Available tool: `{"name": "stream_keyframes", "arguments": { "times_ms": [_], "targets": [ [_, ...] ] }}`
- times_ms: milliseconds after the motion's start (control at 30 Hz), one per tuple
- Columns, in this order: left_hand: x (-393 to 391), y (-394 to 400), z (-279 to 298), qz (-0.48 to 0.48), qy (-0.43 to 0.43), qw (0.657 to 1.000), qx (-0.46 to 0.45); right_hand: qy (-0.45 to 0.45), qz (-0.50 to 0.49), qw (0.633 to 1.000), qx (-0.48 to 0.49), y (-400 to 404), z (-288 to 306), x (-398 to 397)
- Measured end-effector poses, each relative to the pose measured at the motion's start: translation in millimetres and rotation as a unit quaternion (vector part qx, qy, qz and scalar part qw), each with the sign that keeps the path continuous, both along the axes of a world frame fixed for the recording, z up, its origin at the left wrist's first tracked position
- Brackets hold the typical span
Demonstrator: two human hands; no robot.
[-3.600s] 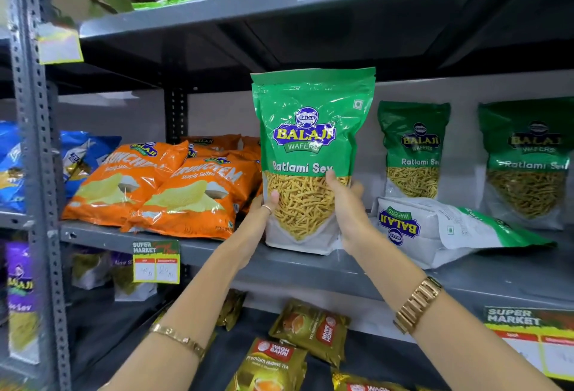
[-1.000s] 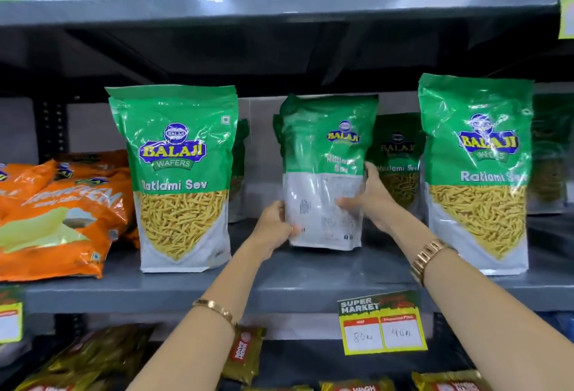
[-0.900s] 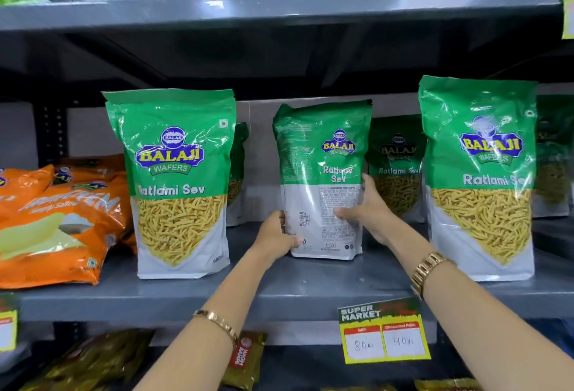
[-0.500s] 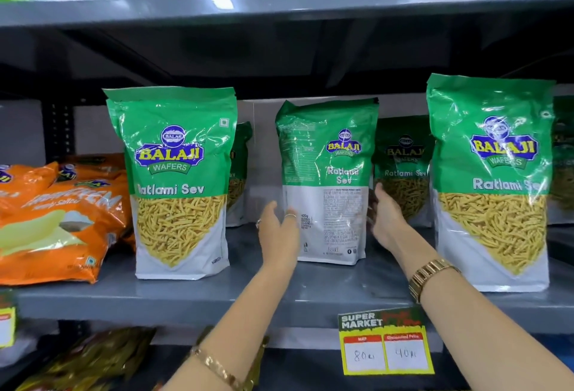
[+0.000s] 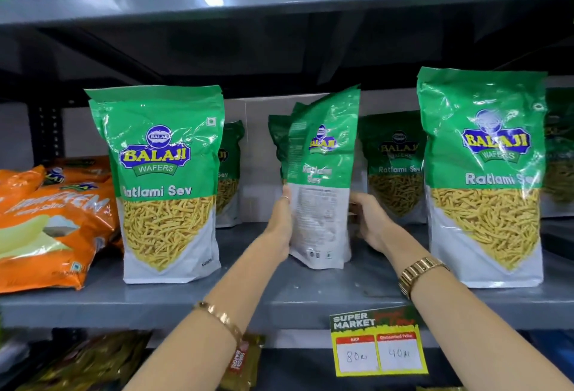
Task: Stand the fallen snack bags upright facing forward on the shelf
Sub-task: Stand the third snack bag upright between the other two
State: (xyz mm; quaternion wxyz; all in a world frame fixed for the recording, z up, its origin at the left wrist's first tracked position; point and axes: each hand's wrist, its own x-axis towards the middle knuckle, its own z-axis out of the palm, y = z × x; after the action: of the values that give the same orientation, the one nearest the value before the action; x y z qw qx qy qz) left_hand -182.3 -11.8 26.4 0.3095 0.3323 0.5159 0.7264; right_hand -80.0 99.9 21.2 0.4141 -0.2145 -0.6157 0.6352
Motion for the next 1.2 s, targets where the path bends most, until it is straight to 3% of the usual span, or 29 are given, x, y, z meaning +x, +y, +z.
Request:
{"name": "stream_keyframes", "arguments": {
  "times_ms": [133, 200, 267, 333, 433, 500, 567, 667, 800, 933, 1033, 1200],
  "targets": [
    [-10, 3, 4, -0.061, -0.002, 0.998, -0.004, -0.064, 0.017, 0.996, 0.057, -4, -3, 2],
    [-9, 1, 2, -0.055, 0.005, 0.998, -0.02, -0.055, -0.017, 0.997, 0.058, -7, -1, 0],
    [-5, -1, -1, 0.002, 0.0, 1.0, -0.025, -0.032, -0.076, 0.995, 0.052, -8, 5, -2],
    [4, -5, -4, 0.121, -0.044, 0.991, -0.036, -0.051, -0.103, 0.992, 0.057, -7, 7, -5],
    [41, -25, -11, 0.225, -0.057, 0.972, 0.031, -0.109, -0.066, 0.992, 0.026, -2, 1, -14],
    [68, -31, -19, 0.191, -0.042, 0.978, 0.072, -0.111, 0.0, 0.994, -0.003, -1, -4, -18],
    [83, -31, -23, 0.134, 0.008, 0.99, 0.035, -0.106, 0.036, 0.993, -0.031, -2, -4, -18],
    [75, -22, -22, 0.11, 0.111, 0.987, -0.048, -0.113, 0.015, 0.993, -0.018, -2, -3, -14],
    [36, -18, -18, 0.11, 0.109, 0.985, -0.073, -0.1, -0.032, 0.994, -0.008, -1, -3, -10],
    [-12, -11, -11, 0.044, 0.136, 0.985, -0.101, -0.05, -0.088, 0.995, 0.012, 1, -3, -6],
    [-30, -8, -17, 0.002, 0.205, 0.967, -0.154, -0.05, -0.117, 0.991, 0.048, 7, -4, -5],
    [-34, -9, -23, -0.027, 0.253, 0.935, -0.247, -0.06, -0.048, 0.997, 0.009, 6, -7, -8]
  ]
}}
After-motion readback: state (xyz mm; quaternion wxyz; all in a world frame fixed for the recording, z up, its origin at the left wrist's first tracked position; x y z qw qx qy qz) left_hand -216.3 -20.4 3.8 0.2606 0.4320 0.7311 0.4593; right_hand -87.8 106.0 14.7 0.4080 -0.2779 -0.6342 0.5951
